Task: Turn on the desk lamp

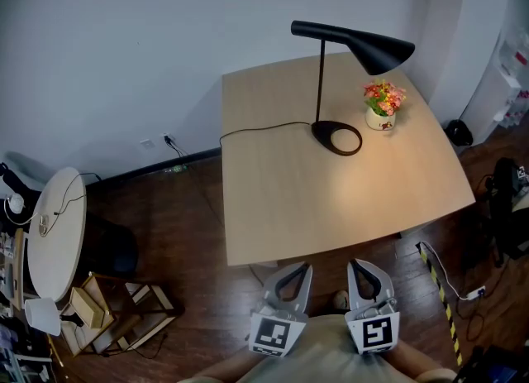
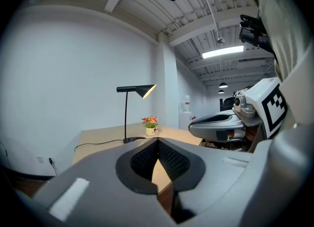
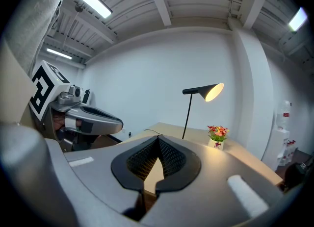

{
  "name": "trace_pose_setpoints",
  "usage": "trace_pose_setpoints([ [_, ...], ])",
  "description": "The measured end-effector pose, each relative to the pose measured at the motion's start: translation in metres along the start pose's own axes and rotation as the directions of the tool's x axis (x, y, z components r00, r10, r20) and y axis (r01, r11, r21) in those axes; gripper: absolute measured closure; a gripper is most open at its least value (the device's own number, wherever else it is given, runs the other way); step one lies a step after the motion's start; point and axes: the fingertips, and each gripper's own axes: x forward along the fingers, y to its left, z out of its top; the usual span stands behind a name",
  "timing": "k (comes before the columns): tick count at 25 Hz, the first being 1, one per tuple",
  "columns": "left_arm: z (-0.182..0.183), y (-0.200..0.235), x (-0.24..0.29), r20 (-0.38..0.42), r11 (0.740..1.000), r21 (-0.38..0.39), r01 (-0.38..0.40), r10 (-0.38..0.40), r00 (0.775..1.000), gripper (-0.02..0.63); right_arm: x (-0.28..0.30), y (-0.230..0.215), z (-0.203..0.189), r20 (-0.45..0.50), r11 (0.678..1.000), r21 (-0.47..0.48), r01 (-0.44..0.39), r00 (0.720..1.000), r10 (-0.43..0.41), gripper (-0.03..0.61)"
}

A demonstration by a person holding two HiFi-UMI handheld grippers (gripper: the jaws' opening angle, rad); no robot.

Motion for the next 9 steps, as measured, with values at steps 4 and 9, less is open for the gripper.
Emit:
trace_pose_setpoints([
  [4, 0.0032, -0.0013, 0.0033, 0.008, 1.0, 0.006, 0.001, -0.001, 1.0, 0.615, 0.0007, -0.0038, -0.0006, 0.001, 1.0, -0.008, -0.004, 1.0, 0.004, 0.581],
  [9, 0.0001, -0.0002, 0.0051, -0.001, 1.0, -0.015, -0.004, 0.004, 1.0, 0.615, 0.0037, -0.0048, -0.0007, 0.0, 1.0, -0.015, -0.009, 1.0, 0.009, 0.581],
])
